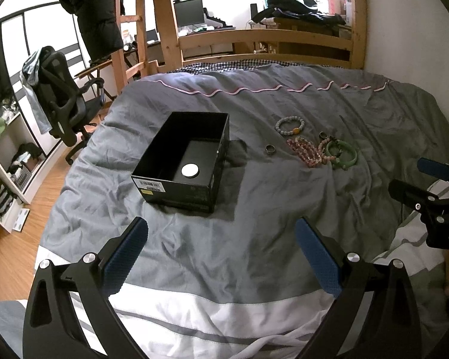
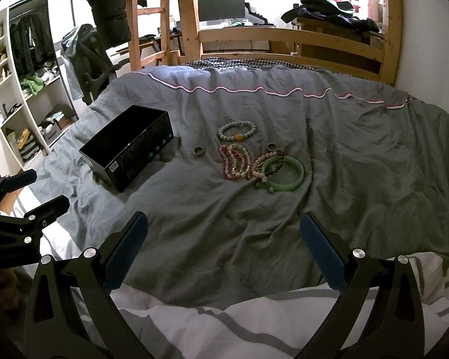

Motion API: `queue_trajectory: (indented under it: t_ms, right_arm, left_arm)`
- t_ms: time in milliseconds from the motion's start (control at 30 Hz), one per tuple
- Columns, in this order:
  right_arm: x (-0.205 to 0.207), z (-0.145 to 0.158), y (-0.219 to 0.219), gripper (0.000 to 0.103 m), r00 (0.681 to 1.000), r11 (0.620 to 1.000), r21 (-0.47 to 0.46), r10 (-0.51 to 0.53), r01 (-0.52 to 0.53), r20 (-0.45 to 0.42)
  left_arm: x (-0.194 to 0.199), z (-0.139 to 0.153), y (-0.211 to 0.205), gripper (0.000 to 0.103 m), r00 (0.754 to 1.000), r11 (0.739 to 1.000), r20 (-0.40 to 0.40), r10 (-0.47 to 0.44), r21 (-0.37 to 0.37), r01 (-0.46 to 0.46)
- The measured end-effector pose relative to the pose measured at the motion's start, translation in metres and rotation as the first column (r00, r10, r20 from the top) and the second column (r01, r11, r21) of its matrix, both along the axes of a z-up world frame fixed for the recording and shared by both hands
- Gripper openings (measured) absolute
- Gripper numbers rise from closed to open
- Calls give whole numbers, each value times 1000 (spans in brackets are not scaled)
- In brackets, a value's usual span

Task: Organize jewelry

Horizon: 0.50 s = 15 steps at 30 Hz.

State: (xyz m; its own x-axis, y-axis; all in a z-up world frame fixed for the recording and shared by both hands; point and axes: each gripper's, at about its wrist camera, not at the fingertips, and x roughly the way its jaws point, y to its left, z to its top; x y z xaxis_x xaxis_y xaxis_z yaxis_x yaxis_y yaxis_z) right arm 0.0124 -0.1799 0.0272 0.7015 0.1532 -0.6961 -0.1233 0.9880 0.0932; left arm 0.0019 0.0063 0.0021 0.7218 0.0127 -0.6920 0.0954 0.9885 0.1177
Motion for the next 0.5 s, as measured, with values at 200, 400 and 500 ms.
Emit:
queue_trajectory:
  t_ms: [200,400,500]
  right_arm:
    - [0,0,0,100,1000,1000,-1,0,0,-1]
    - [0,0,0,100,1000,1000,0,0,0,-1]
    - [0,0,0,100,1000,1000,-1,0,0,-1]
  left_arm:
    - [0,-1,0,97,1000,1000,0,0,1,0]
    - [0,0,0,97,1000,1000,0,1,-2,-1]
    - [0,0,0,97,1000,1000,-2,1,-1,-1]
